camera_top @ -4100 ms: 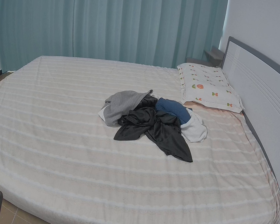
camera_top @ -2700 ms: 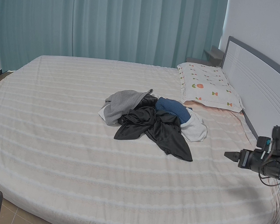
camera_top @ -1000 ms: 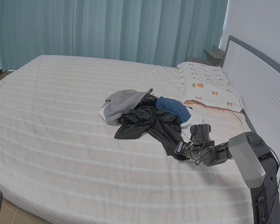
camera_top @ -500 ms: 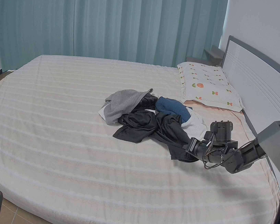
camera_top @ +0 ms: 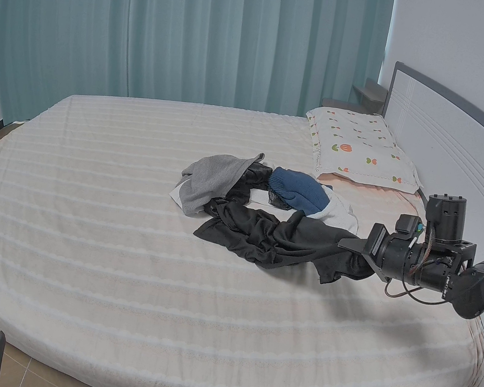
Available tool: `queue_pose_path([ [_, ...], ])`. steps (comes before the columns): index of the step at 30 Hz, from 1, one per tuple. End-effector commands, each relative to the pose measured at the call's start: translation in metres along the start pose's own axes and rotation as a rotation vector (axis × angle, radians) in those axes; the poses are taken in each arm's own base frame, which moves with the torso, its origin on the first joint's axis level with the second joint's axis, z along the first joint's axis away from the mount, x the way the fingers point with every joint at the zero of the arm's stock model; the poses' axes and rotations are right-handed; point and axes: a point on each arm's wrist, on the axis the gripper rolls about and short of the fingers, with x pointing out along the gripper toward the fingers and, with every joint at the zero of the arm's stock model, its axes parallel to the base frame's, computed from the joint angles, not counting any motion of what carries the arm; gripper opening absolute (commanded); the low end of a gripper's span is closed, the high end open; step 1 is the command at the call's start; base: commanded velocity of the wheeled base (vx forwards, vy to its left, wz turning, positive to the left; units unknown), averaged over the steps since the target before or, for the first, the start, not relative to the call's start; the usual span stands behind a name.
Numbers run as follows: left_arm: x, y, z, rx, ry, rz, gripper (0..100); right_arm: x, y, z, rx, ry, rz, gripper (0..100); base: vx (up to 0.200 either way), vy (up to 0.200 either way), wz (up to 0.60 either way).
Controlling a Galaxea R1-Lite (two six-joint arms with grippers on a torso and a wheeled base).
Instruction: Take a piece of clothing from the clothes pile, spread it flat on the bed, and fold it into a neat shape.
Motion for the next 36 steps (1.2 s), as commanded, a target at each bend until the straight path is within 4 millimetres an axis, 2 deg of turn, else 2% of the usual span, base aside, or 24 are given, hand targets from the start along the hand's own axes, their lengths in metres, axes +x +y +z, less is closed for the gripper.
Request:
queue_pose_path([
  [1,0.0,0.0,-0.004,0.013,-0.007,-0.018,100,-0.031,0.016,-0.001,-0.045,-0.039,0.044,0,0.0,0.0,0.0],
  [5,0.0,-0.001,-0.004,0.03,-0.009,-0.034,100,-0.04,0.027,0.007,-0.063,-0.08,0.078,0,0.0,0.0,0.0],
  [7,0.0,-0.001,-0.004,0.028,-0.011,-0.034,100,-0.053,0.041,0.019,-0.086,-0.135,0.12,0,0.0,0.0,0.0],
  [8,-0.002,-0.001,0.003,0.016,-0.041,-0.031,100,-0.057,0.047,0.02,-0.096,-0.147,0.137,0,0.0,0.0,0.0],
  [10,-0.006,0.001,0.06,-0.088,-0.139,-0.04,100,-0.064,0.058,0.023,-0.11,-0.165,0.172,0,0.0,0.0,0.0],
  [11,-0.002,0.001,0.081,-0.148,-0.143,-0.044,100,-0.065,0.06,0.025,-0.112,-0.168,0.176,0,0.0,0.0,0.0],
  [13,0.014,0.0,0.099,-0.174,-0.071,-0.067,100,-0.065,0.065,0.028,-0.115,-0.177,0.171,0,0.0,0.0,0.0],
  [18,0.065,-0.001,0.099,-0.048,0.184,-0.123,100,-0.064,0.074,0.035,-0.123,-0.232,0.144,0,0.0,0.0,0.0],
  [21,0.092,-0.005,0.108,-0.048,0.244,-0.223,100,-0.061,0.072,0.025,-0.126,-0.195,0.125,0,0.0,0.0,0.0],
  [22,0.093,-0.006,0.108,-0.048,0.247,-0.23,100,-0.061,0.072,0.025,-0.127,-0.194,0.124,0,0.0,0.0,0.0],
  [23,0.118,-0.013,0.113,-0.051,0.314,-0.321,100,-0.062,0.073,0.023,-0.128,-0.201,0.114,0,0.0,0.0,0.0],
  [26,0.159,-0.028,0.111,-0.048,0.42,-0.391,100,-0.064,0.076,0.026,-0.129,-0.219,0.112,0,0.0,0.0,0.0],
  [29,0.192,-0.04,0.102,-0.045,0.501,-0.418,100,-0.066,0.078,0.025,-0.129,-0.23,0.113,0,0.0,0.0,0.0],
  [30,0.192,-0.04,0.102,-0.045,0.501,-0.418,100,-0.066,0.078,0.025,-0.129,-0.23,0.113,0,0.0,0.0,0.0],
  [32,0.221,-0.054,0.089,-0.038,0.592,-0.449,100,-0.069,0.078,0.023,-0.12,-0.226,0.115,0,0.0,0.0,0.0],
  [35,0.245,-0.069,0.079,-0.058,0.66,-0.462,100,-0.07,0.08,0.026,-0.123,-0.239,0.123,0,0.0,0.0,0.0],
  [36,0.255,-0.08,0.074,-0.074,0.69,-0.478,100,-0.071,0.082,0.027,-0.124,-0.244,0.129,0,0.0,0.0,0.0],
])
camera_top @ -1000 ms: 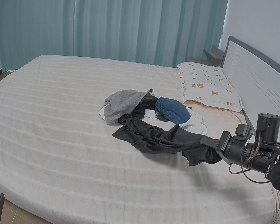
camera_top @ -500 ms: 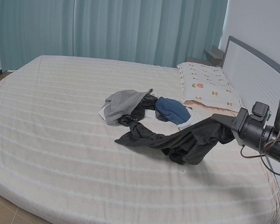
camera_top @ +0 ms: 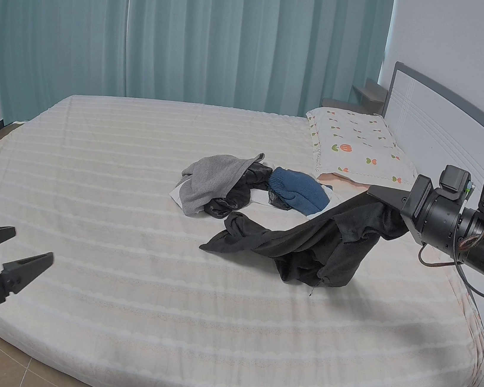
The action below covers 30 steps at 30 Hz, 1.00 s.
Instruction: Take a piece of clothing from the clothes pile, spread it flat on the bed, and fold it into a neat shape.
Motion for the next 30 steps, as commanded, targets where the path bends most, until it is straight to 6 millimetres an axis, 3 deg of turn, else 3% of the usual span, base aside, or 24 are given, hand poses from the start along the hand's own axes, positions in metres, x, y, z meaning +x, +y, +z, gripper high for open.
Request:
queue_pose_path([
  [1,0.144,-0.024,0.006,-0.049,0.338,-0.168,100,-0.006,0.012,0.006,-0.006,-0.039,0.017,0,0.0,0.0,0.0],
  [2,0.147,-0.026,0.006,-0.054,0.343,-0.171,100,-0.006,0.013,0.006,-0.006,-0.039,0.02,0,0.0,0.0,0.0],
  [5,0.186,-0.051,-0.002,-0.068,0.417,-0.209,100,-0.011,0.021,0.009,-0.013,-0.06,0.053,0,0.0,0.0,0.0],
  [14,0.247,-0.082,-0.027,-0.009,0.509,-0.237,100,-0.016,0.032,0.01,-0.024,-0.089,0.109,0,0.0,0.0,0.0],
  [27,0.33,-0.094,-0.06,0.01,0.458,-0.204,100,-0.015,0.036,0.014,-0.027,-0.1,0.123,0,0.0,0.0,0.0],
  [30,0.36,-0.096,-0.071,0.018,0.403,-0.164,100,-0.015,0.037,0.016,-0.028,-0.108,0.128,0,0.0,0.0,0.0],
])
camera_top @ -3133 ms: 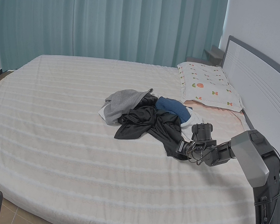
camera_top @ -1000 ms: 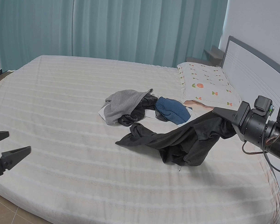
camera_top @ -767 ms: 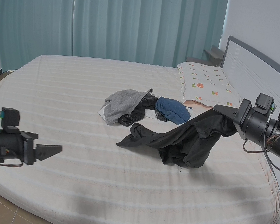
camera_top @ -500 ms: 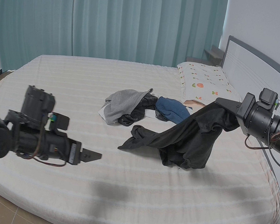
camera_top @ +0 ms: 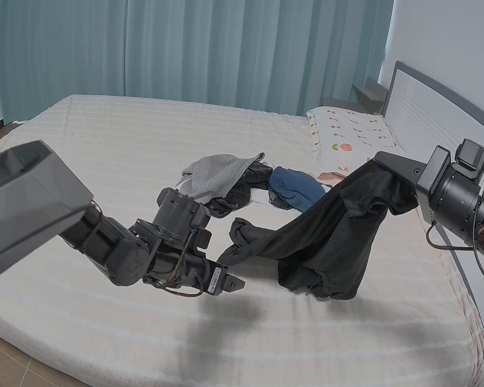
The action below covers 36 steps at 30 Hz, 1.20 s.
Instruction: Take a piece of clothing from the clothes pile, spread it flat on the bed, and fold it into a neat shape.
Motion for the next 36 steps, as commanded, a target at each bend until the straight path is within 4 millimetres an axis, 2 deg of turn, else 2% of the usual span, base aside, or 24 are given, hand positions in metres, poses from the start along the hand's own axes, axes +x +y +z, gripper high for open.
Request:
queue_pose_path([
  [1,0.055,0.008,-0.015,0.001,0.008,0.053,100,0.001,0.002,0.003,-0.002,-0.01,0.009,0,0.0,0.0,0.0],
  [6,0.085,0.019,-0.013,-0.011,-0.023,0.097,100,0.001,0.002,0.004,-0.001,-0.013,0.009,0,0.0,0.0,0.0],
  [8,0.085,0.019,-0.013,-0.011,-0.023,0.097,100,0.001,0.002,0.004,-0.001,-0.013,0.009,0,0.0,0.0,0.0],
  [9,0.096,0.029,-0.009,-0.027,-0.051,0.109,100,0.001,-0.001,0.005,0.001,-0.014,0.002,0,0.0,0.0,0.0],
  [11,0.1,0.033,-0.011,-0.032,-0.05,0.111,100,0.001,-0.003,0.006,0.001,-0.017,-0.003,0,0.0,0.0,0.0],
  [12,0.101,0.033,-0.01,-0.035,-0.057,0.106,0,0.001,-0.003,0.007,0.002,-0.017,-0.003,0,0.0,0.0,0.0],
  [16,0.102,0.032,-0.001,-0.084,-0.12,0.102,0,0.001,-0.006,0.005,0.004,-0.011,-0.013,0,0.0,0.0,0.0],
  [20,0.088,0.028,0.013,-0.185,-0.188,0.111,0,0.001,-0.012,0.003,0.008,-0.006,-0.036,0,0.0,0.0,0.0],
  [21,0.069,0.025,0.022,-0.215,-0.21,0.109,0,0.001,-0.02,0.004,0.011,-0.007,-0.06,0,0.0,0.0,0.0],
  [24,0.032,0.018,0.033,-0.247,-0.229,0.095,0,0.003,-0.03,0.004,0.016,0.004,-0.089,0,0.0,0.0,0.0],
  [27,-0.005,0.009,0.04,-0.26,-0.255,0.079,0,0.007,-0.039,-0.002,0.024,0.027,-0.118,0,0.0,0.0,0.0],
  [28,-0.012,0.008,0.041,-0.262,-0.26,0.075,0,0.008,-0.041,-0.003,0.026,0.033,-0.122,0,0.0,0.0,0.0],
  [29,-0.037,0.002,0.049,-0.277,-0.286,0.062,0,0.012,-0.046,-0.008,0.029,0.045,-0.136,0,0.0,0.0,0.0],
  [30,-0.045,0.0,0.051,-0.284,-0.294,0.058,0,0.013,-0.047,-0.008,0.03,0.047,-0.142,0,0.0,0.0,0.0],
  [32,-0.087,-0.008,0.066,-0.337,-0.338,0.031,0,0.018,-0.053,-0.009,0.031,0.047,-0.16,0,0.0,0.0,0.0],
  [33,-0.087,-0.008,0.066,-0.337,-0.338,0.031,0,0.018,-0.053,-0.009,0.031,0.047,-0.16,0,0.0,0.0,0.0],
  [34,-0.117,-0.013,0.074,-0.389,-0.358,0.022,0,0.019,-0.051,-0.001,0.025,0.018,-0.149,0,0.0,0.0,0.0],
  [35,-0.135,-0.016,0.078,-0.414,-0.379,0.015,0,0.019,-0.047,0.011,0.017,-0.026,-0.13,0,0.0,0.0,0.0],
  [36,-0.145,-0.017,0.08,-0.427,-0.393,0.009,0,0.018,-0.045,0.02,0.01,-0.06,-0.118,0,0.0,0.0,0.0],
])
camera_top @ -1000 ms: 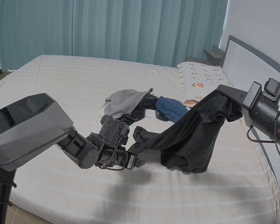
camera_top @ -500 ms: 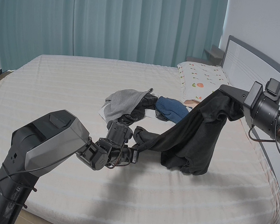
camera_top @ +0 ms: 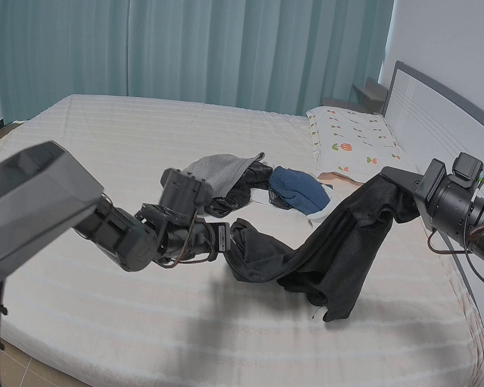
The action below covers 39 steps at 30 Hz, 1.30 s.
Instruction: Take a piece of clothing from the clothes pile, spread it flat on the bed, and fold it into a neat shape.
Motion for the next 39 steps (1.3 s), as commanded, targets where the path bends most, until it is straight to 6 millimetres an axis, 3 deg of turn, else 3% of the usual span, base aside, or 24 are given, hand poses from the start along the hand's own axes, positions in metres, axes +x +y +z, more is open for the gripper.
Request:
queue_pose_path([
  [1,-0.129,-0.028,0.062,-0.149,-0.176,-0.093,0,0.009,-0.001,0.032,-0.017,-0.125,0.017,0,0.0,0.0,0.0],
  [3,-0.152,-0.029,0.071,-0.178,-0.221,-0.118,0,0.007,0.006,0.044,-0.028,-0.182,0.049,0,0.0,0.0,0.0],
  [6,-0.167,-0.024,0.069,-0.19,-0.23,-0.115,0,0.004,0.007,0.043,-0.033,-0.195,0.066,0,0.0,0.0,0.0],
  [7,-0.17,-0.018,0.057,-0.188,-0.202,-0.104,0,0.004,-0.001,0.028,-0.008,-0.147,0.043,0,0.0,0.0,0.0],
  [11,-0.166,-0.005,0.027,-0.194,-0.111,-0.056,0,0.01,-0.02,-0.009,0.087,-0.02,-0.002,0,0.0,0.0,0.0],
  [18,-0.163,-0.008,0.005,-0.307,-0.09,-0.102,0,0.017,-0.054,-0.052,0.184,0.136,-0.109,0,0.0,0.0,0.0],
  [28,-0.16,0.003,-0.013,-0.324,-0.033,-0.071,0,0.033,-0.069,-0.073,0.25,0.201,-0.168,0,0.0,0.0,0.0],
  [39,-0.158,0.011,-0.015,-0.345,-0.018,-0.071,0,0.035,-0.071,-0.078,0.257,0.202,-0.193,0,-0.036,0.0,0.0],
])
